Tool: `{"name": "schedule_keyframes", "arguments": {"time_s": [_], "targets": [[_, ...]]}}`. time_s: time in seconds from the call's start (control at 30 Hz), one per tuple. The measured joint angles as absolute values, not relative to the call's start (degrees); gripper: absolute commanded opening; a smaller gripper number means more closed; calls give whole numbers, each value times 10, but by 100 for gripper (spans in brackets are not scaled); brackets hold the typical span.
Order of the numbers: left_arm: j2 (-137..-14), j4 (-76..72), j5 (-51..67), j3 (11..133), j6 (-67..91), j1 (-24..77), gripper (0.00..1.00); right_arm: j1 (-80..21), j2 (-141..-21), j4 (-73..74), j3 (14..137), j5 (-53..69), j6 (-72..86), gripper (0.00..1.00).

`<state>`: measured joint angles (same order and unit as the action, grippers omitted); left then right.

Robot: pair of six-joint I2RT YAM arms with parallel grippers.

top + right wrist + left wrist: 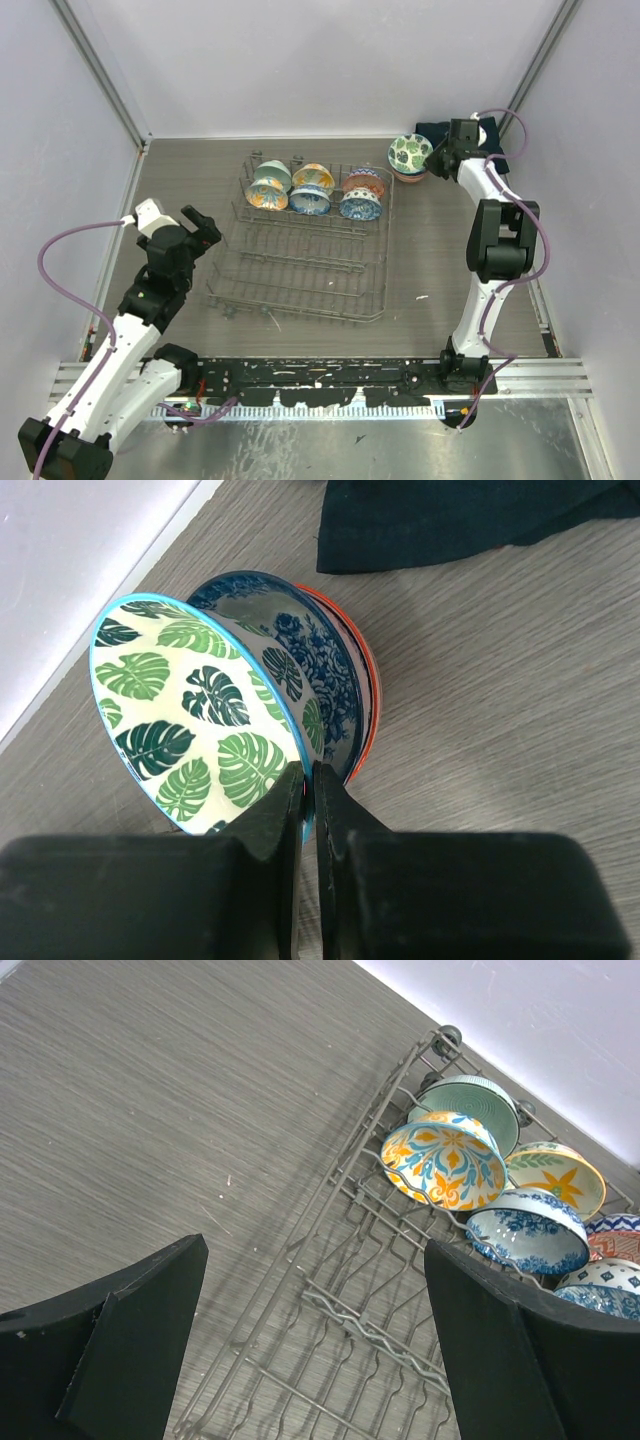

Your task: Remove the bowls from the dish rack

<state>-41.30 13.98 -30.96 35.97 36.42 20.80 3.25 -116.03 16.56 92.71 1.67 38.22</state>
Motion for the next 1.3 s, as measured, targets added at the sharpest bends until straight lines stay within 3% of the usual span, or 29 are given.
{"name": "schedule_keyframes", "arguments": {"time_s": [0.4, 0.8, 1.2, 1.3], "targets": [[-416, 140, -310, 360, 362, 208, 98, 35, -1184, 163, 953, 36, 396, 30], [-416, 140, -310, 360, 362, 208, 98, 40, -1165, 142, 924, 44, 395, 43], [-416, 140, -310, 360, 362, 208, 98, 33, -973, 103, 768, 40, 370, 45], [-416, 140, -310, 360, 362, 208, 98, 15, -894, 95, 697, 19, 353, 50]]}}
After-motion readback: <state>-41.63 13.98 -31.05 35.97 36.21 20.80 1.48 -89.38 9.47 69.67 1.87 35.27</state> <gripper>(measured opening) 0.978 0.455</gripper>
